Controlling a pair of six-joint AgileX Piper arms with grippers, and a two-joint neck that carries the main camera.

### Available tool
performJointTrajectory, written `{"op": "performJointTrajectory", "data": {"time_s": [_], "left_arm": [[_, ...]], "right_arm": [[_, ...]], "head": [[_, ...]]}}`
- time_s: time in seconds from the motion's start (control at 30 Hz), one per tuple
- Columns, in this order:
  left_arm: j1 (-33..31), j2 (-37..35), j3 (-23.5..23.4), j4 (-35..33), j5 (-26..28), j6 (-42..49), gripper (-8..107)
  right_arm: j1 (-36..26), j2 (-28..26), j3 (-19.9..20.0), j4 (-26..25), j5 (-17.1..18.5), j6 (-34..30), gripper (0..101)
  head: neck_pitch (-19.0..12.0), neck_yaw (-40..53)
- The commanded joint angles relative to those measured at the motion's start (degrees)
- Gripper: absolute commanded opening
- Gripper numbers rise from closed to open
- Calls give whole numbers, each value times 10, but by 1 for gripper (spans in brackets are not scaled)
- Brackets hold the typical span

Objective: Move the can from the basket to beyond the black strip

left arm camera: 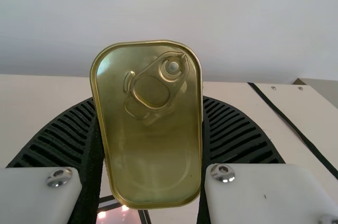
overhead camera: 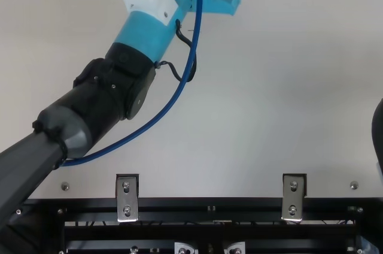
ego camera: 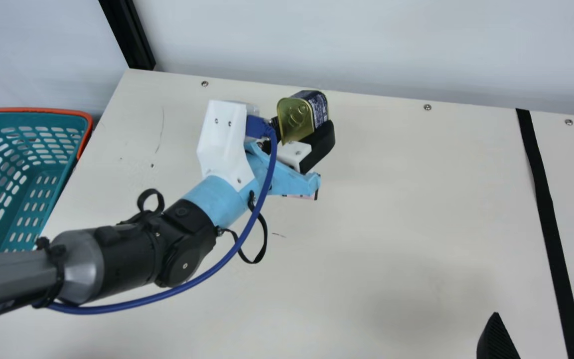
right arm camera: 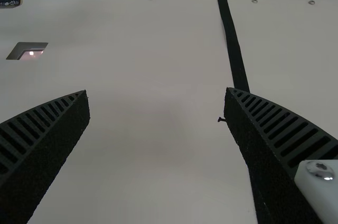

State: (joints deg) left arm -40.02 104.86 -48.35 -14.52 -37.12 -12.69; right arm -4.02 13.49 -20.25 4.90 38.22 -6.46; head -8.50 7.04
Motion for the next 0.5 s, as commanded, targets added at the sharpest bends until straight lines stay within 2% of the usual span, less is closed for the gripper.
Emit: {"op": "performJointTrajectory", "data": {"time_s": [0.0, 0.47], "left_arm": [[-1, 4, -2, -3, -3, 3, 10], [5, 30, -10, -6, -16, 15, 10]], "right_arm": [[0, 0, 0, 0, 0, 0, 101], [0, 0, 0, 0, 0, 0, 101]], "head": [[-2, -3], [-2, -3]]}}
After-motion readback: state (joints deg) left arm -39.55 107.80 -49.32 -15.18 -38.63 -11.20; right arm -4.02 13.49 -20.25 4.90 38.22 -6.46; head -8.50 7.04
